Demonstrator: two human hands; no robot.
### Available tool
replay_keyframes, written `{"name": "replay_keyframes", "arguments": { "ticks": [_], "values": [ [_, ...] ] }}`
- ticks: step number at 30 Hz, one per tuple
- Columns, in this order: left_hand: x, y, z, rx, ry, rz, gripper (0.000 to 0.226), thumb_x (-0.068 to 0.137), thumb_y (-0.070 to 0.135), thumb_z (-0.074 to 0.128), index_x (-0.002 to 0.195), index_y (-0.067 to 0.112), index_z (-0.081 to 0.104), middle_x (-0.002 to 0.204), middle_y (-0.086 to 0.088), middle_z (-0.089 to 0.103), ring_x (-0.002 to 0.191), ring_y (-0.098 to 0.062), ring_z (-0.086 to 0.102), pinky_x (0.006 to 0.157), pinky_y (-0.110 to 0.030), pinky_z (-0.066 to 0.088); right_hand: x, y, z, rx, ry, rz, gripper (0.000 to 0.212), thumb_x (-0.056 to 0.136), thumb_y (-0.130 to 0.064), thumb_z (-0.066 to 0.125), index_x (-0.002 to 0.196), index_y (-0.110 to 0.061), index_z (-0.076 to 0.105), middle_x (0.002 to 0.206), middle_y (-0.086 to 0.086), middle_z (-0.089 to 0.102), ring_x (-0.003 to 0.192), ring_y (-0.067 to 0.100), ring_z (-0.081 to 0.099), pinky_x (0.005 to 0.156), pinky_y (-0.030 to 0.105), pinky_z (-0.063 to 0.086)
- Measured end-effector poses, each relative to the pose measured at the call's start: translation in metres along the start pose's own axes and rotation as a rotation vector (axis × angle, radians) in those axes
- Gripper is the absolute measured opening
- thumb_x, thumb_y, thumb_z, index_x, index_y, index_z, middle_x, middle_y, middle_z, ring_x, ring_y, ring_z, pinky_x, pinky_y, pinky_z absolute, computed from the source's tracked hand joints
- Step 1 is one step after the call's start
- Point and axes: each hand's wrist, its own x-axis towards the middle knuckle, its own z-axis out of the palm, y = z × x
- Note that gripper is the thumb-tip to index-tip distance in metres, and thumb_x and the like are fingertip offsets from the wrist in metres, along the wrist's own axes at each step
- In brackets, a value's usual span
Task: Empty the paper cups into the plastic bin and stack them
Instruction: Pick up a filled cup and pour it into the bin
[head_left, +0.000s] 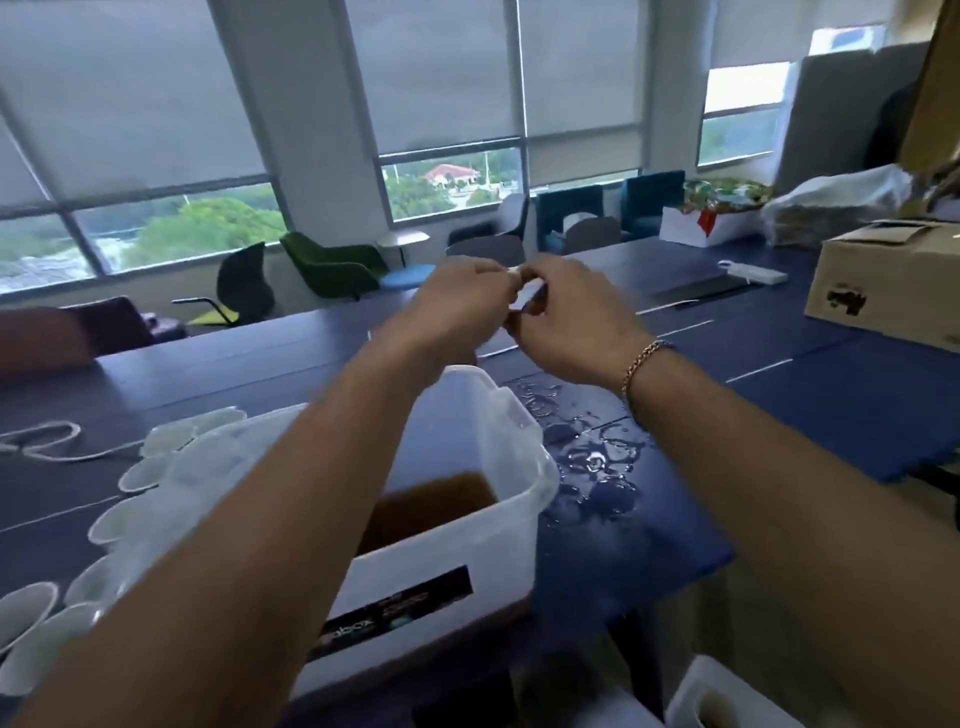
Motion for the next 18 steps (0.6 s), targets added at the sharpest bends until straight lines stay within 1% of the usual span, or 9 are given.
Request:
{"name": "replay_keyframes", "arguments": {
  "ticks": [2, 4, 7, 10, 11, 13, 14, 16, 18],
  "values": [
    [0.019, -0.022, -0.037, 0.085, 0.042, -0.074, 0.008, 0.093, 0.017, 0.060, 0.089, 0.014, 0.065, 0.092, -0.008, 0.067, 0.079, -0.020, 0.061, 0.069, -0.029, 0.055, 0.027, -0.016, 0.029, 0.076, -0.096, -0.005, 0.024, 0.082, -0.032, 0.066, 0.105, -0.028, 0.063, 0.101, 0.001, 0.067, 0.091, 0.021, 0.062, 0.077, 0.031, 0.049],
    [0.037, -0.047, -0.075, 0.200, 0.085, -0.114, 0.008, 0.093, 0.016, 0.058, 0.096, 0.014, 0.065, 0.097, -0.006, 0.065, 0.085, -0.020, 0.059, 0.063, -0.022, 0.049, 0.053, -0.031, 0.065, 0.100, -0.202, -0.030, 0.019, 0.084, -0.030, 0.064, 0.102, -0.025, 0.066, 0.097, 0.003, 0.068, 0.089, 0.021, 0.062, 0.075, 0.029, 0.047],
    [0.059, -0.094, -0.118, 0.351, 0.123, -0.196, 0.015, 0.093, 0.013, 0.055, 0.091, 0.005, 0.067, 0.097, -0.010, 0.068, 0.083, -0.023, 0.059, 0.060, -0.025, 0.047, 0.084, -0.049, 0.115, 0.032, -0.356, -0.118, 0.023, 0.088, -0.029, 0.061, 0.108, -0.020, 0.069, 0.105, 0.003, 0.068, 0.091, 0.020, 0.062, 0.082, 0.030, 0.049],
    [0.072, -0.140, -0.150, 0.508, 0.145, -0.291, 0.024, 0.093, 0.014, 0.053, 0.093, -0.002, 0.072, 0.100, -0.018, 0.070, 0.082, -0.028, 0.061, 0.074, -0.036, 0.052, 0.114, -0.065, 0.166, -0.057, -0.541, -0.188, 0.024, 0.089, -0.019, 0.059, 0.109, -0.017, 0.071, 0.106, 0.000, 0.068, 0.092, 0.017, 0.060, 0.075, 0.021, 0.046],
    [0.074, -0.153, -0.157, 0.523, 0.150, -0.320, 0.025, 0.094, 0.015, 0.053, 0.095, -0.002, 0.072, 0.101, -0.018, 0.070, 0.085, -0.030, 0.062, 0.076, -0.036, 0.052, 0.121, -0.069, 0.182, -0.076, -0.599, -0.197, 0.025, 0.089, -0.015, 0.057, 0.109, -0.015, 0.072, 0.109, 0.002, 0.069, 0.096, 0.019, 0.062, 0.080, 0.023, 0.049],
    [0.077, -0.173, -0.171, 0.570, 0.142, -0.370, 0.027, 0.096, 0.017, 0.052, 0.103, -0.001, 0.071, 0.108, -0.016, 0.069, 0.096, -0.032, 0.065, 0.081, -0.037, 0.053, 0.135, -0.077, 0.212, -0.114, -0.698, -0.212, 0.029, 0.088, -0.010, 0.052, 0.109, -0.014, 0.072, 0.113, 0.005, 0.070, 0.102, 0.022, 0.063, 0.095, 0.034, 0.049],
    [0.080, -0.180, -0.176, 0.590, 0.126, -0.394, 0.029, 0.096, 0.016, 0.051, 0.107, -0.001, 0.071, 0.111, -0.015, 0.069, 0.100, -0.033, 0.064, 0.084, -0.038, 0.053, 0.141, -0.080, 0.223, -0.135, -0.743, -0.215, 0.031, 0.087, -0.009, 0.050, 0.108, -0.015, 0.072, 0.112, 0.004, 0.070, 0.101, 0.023, 0.063, 0.094, 0.036, 0.049],
    [0.088, -0.193, -0.187, 0.609, 0.098, -0.437, 0.030, 0.097, 0.016, 0.049, 0.108, -0.002, 0.070, 0.112, -0.015, 0.068, 0.097, -0.031, 0.065, 0.086, -0.039, 0.053, 0.150, -0.087, 0.244, -0.187, -0.855, -0.209, 0.035, 0.088, -0.007, 0.046, 0.113, -0.014, 0.069, 0.108, 0.004, 0.067, 0.092, 0.023, 0.061, 0.082, 0.030, 0.050],
    [0.095, -0.202, -0.192, 0.645, 0.081, -0.455, 0.027, 0.097, 0.013, 0.048, 0.103, -0.004, 0.068, 0.108, -0.016, 0.068, 0.086, -0.028, 0.061, 0.083, -0.036, 0.053, 0.156, -0.093, 0.258, -0.295, -0.963, -0.228, 0.038, 0.089, -0.004, 0.042, 0.117, -0.010, 0.067, 0.110, 0.006, 0.067, 0.093, 0.025, 0.062, 0.078, 0.030, 0.053]
  ]
}}
